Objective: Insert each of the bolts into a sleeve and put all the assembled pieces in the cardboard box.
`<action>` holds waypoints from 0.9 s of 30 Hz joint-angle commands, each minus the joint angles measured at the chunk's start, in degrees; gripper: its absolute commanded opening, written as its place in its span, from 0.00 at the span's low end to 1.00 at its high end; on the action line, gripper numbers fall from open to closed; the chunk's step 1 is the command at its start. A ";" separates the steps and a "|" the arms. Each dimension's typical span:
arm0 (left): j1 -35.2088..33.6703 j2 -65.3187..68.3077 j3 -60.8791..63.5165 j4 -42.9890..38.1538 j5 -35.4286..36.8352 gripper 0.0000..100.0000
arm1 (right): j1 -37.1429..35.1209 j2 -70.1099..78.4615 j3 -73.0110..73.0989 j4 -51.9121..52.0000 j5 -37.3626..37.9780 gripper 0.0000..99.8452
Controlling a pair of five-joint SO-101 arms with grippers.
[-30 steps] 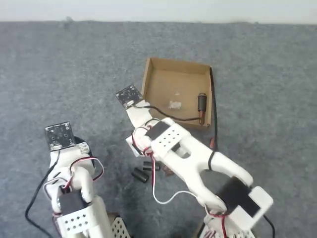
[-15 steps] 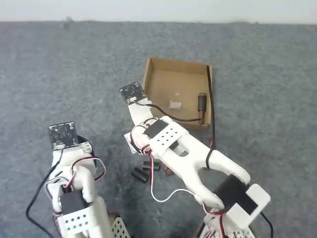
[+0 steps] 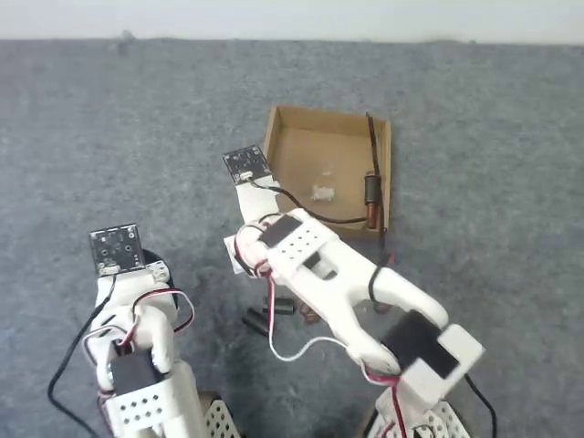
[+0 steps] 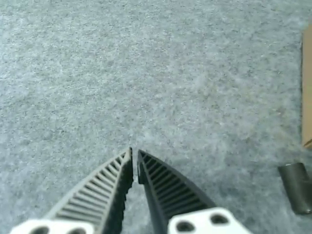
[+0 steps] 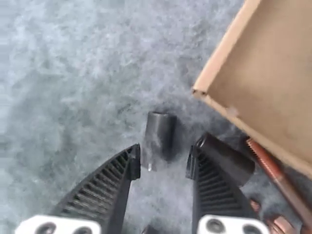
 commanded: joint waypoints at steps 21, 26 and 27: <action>0.18 -0.97 -0.40 -2.64 -0.44 0.01 | -1.10 16.04 -23.56 12.79 -0.70 0.15; 0.09 -0.97 -0.40 -2.64 -0.44 0.01 | -1.80 19.74 -28.66 18.15 -0.70 0.15; 0.09 -0.97 -0.40 -2.64 -0.44 0.01 | -1.80 20.26 -29.36 18.33 -0.70 0.15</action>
